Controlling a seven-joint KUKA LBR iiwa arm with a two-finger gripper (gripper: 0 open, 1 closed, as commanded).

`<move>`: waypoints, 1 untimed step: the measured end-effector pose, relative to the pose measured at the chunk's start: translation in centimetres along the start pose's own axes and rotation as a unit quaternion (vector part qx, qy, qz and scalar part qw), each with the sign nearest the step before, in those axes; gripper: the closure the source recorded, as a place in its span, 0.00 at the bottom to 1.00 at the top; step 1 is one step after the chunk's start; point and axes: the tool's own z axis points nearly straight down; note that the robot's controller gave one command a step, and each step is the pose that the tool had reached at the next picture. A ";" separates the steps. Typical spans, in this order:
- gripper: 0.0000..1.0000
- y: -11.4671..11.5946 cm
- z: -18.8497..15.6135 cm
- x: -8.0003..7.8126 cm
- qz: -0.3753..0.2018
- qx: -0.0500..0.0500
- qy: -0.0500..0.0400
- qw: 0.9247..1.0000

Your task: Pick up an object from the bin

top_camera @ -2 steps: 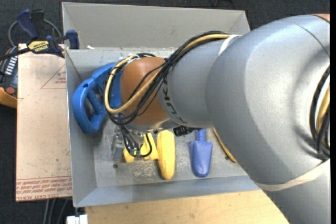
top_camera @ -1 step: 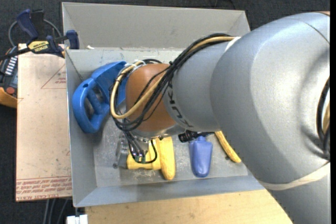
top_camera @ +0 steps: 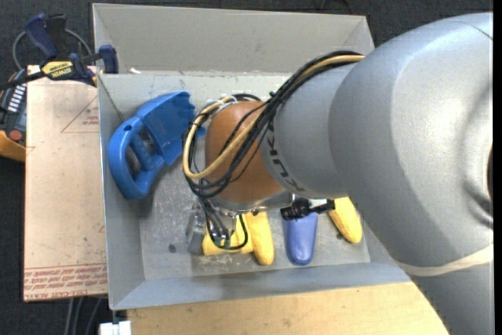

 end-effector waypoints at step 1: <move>1.00 0.3 -0.2 0.6 -0.002 0.001 0.002 1.000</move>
Offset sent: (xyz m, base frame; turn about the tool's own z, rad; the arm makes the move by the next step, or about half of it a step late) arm 0.0533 -0.0506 0.0032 -0.0565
